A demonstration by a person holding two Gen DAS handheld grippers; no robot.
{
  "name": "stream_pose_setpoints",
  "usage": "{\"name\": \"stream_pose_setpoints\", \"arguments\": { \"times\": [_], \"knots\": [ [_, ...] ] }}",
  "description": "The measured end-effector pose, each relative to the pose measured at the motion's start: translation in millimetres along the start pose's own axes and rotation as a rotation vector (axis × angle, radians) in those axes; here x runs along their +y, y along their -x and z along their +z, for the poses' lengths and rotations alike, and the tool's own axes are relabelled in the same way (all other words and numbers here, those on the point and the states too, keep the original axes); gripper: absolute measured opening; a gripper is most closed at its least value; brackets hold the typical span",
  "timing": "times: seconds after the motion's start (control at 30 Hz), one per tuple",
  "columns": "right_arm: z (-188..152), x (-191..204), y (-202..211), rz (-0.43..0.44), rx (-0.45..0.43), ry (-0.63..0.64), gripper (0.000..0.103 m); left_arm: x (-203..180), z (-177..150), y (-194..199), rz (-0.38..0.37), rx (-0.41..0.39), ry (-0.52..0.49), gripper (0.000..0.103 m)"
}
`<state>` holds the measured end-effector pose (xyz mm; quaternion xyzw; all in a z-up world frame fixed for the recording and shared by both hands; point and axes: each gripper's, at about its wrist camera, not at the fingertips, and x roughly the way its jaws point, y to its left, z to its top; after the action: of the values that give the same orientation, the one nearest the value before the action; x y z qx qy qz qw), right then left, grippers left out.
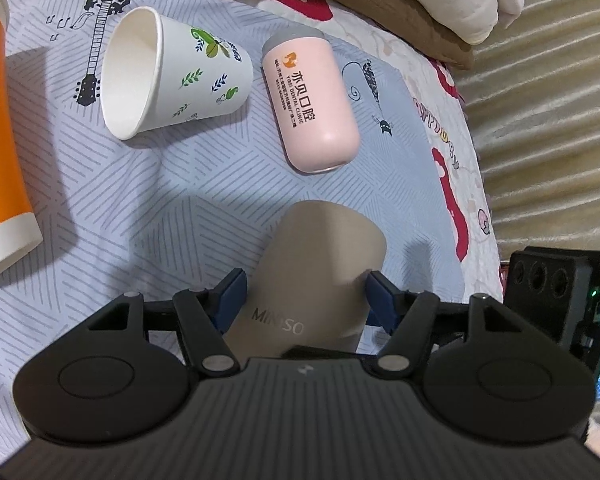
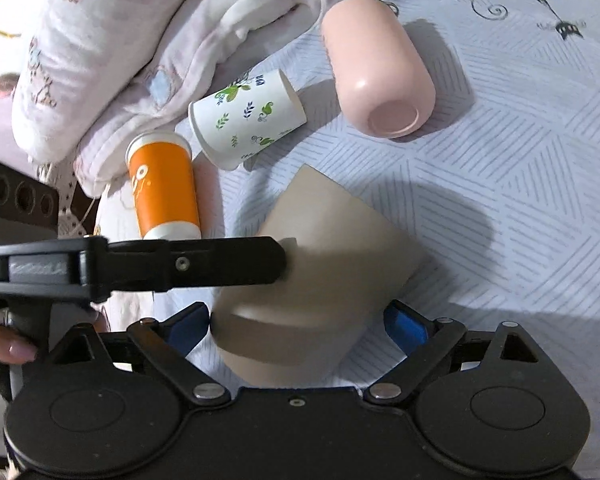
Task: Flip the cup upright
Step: 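Rotate the tumbler open end up with both grippers and lower it onto the sheet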
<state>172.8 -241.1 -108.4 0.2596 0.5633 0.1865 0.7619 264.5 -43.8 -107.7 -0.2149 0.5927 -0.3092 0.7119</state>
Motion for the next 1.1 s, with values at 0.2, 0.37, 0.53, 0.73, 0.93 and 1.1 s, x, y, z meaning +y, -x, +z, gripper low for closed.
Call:
{"name": "stream_pose_setpoints", "arguments": {
  "times": [0.2,0.37,0.53,0.73,0.93,1.1],
  "knots": [
    [-13,3,6,-0.029,-0.114,0.034,0.097,12,-2,1,-0.057,-0.005,0.015,0.065],
    [-25,15,11,-0.058,-0.161,0.163,0.095,11,-13,11,-0.062,-0.029,-0.059,0.065],
    [-35,29,14,-0.101,-0.182,0.291,0.093,4,-27,22,-0.039,-0.072,-0.153,0.064],
    [-54,40,17,-0.159,-0.234,0.436,0.092,-12,-43,29,-0.022,-0.116,-0.324,0.064],
    [-70,52,15,-0.257,-0.298,0.596,0.092,-27,-57,33,0.028,-0.172,-0.458,0.065],
    [-79,61,3,-0.348,-0.373,0.741,0.091,-36,-69,33,0.105,-0.249,-0.575,0.065]
  ]
}}
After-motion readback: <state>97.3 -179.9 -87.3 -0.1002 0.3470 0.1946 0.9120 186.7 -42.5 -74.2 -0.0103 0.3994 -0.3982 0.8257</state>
